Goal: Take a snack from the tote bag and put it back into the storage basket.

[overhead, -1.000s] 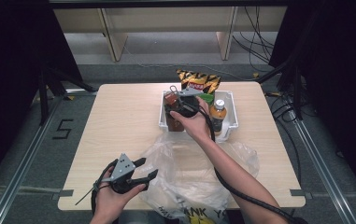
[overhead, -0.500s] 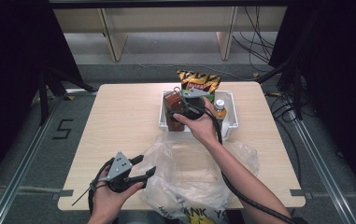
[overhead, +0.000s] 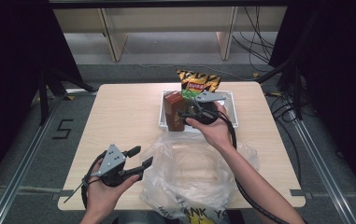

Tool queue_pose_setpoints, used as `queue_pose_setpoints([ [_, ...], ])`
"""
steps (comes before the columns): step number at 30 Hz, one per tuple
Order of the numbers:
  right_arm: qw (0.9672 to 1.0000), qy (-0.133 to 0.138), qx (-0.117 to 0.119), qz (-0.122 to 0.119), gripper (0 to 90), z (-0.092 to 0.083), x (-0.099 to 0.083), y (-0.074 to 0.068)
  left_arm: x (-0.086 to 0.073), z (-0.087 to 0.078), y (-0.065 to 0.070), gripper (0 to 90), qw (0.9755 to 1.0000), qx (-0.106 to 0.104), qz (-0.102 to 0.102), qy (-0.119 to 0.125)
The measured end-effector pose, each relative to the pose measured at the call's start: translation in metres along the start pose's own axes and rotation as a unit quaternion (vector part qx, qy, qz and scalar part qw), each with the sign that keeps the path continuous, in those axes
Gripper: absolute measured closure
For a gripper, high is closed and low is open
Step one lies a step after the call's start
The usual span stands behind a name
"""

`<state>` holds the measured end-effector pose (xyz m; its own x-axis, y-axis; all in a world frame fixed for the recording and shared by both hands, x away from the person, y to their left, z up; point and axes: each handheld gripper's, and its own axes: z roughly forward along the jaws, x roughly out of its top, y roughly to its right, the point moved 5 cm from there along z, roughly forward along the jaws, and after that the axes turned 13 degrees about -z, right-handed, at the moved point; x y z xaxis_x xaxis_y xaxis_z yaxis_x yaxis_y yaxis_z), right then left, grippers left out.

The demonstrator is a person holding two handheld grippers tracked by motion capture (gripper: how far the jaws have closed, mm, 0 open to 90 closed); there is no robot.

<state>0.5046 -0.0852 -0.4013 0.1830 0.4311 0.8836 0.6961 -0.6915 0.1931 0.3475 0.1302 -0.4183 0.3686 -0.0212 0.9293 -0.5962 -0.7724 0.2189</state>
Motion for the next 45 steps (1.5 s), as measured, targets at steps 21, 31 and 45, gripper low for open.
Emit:
queue_pose_setpoints([
  [21, 0.999, 0.009, -0.042, 0.009, 90.0, 0.016, -0.011, 0.031, 0.043, 0.066, -0.048, 89.4, 0.9994, 0.026, 0.006, -0.023],
  [31, 0.999, -0.001, -0.043, 0.016, 90.0, 0.028, -0.007, 0.039, 0.06, 0.11, -0.059, 89.6, 0.9985, 0.045, 0.001, -0.031],
  [45, 0.9993, 0.0, -0.034, 0.016, 90.0, 0.036, -0.005, 0.037, 0.064, 0.149, -0.059, 89.7, 0.995, 0.075, 0.001, -0.066],
])
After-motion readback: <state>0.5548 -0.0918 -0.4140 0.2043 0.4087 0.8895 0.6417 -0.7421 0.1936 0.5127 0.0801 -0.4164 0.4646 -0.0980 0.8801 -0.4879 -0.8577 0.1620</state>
